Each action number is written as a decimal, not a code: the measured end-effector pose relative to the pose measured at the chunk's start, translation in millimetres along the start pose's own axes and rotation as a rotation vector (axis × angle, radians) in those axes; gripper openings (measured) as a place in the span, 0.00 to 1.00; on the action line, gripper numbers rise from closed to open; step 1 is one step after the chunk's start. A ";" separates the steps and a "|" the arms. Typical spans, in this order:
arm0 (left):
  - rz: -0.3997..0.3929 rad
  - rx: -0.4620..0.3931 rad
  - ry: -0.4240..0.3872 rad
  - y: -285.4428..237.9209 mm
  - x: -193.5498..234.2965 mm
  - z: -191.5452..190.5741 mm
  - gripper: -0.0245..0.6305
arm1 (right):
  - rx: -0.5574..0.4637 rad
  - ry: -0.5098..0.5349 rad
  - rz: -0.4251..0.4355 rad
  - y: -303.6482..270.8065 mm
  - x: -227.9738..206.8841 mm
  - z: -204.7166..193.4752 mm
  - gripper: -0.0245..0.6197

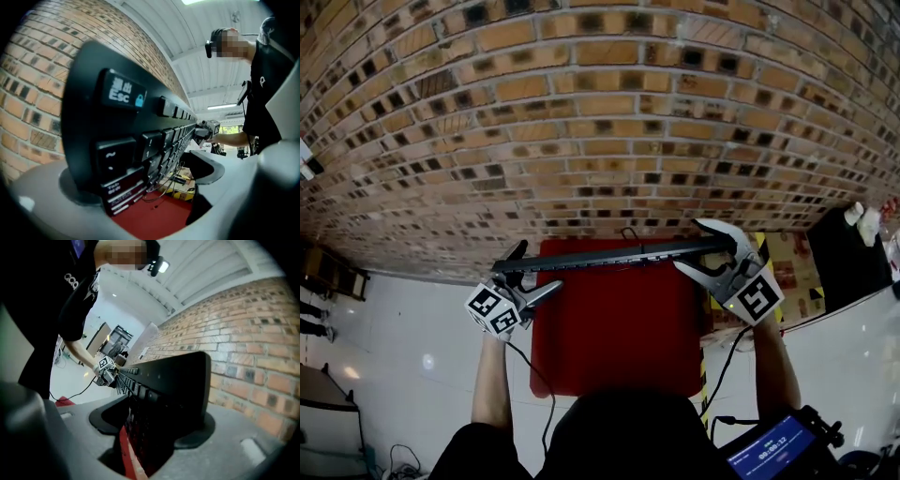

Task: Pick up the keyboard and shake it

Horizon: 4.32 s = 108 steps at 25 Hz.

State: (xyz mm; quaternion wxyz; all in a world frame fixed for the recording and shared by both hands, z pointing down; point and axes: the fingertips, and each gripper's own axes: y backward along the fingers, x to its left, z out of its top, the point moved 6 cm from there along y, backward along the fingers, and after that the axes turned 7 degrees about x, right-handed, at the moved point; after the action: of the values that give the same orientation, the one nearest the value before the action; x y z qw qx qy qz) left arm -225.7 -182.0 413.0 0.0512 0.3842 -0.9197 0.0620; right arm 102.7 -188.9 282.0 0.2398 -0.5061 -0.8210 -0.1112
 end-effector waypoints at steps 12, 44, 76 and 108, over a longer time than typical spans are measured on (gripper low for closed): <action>0.072 -0.061 0.049 22.3 30.9 -20.8 0.94 | 0.137 0.462 0.036 -35.1 30.0 46.7 0.46; 0.148 -0.013 0.054 25.0 38.3 -36.1 0.91 | 0.137 0.436 0.051 -36.3 44.3 30.3 0.46; 0.124 0.019 -0.542 -42.9 -59.9 94.6 0.73 | -0.030 -0.379 -0.153 60.6 -24.6 -108.7 0.55; 0.148 -0.129 -0.677 -41.5 -74.5 114.0 0.71 | -0.102 -0.196 -0.220 75.1 -40.1 -60.4 0.56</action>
State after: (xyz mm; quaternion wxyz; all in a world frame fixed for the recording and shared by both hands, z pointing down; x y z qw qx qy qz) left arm -149.4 -176.2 293.1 -0.2369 0.3115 -0.9119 -0.1234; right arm 201.0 -211.0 309.2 0.1189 -0.4329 -0.8843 -0.1285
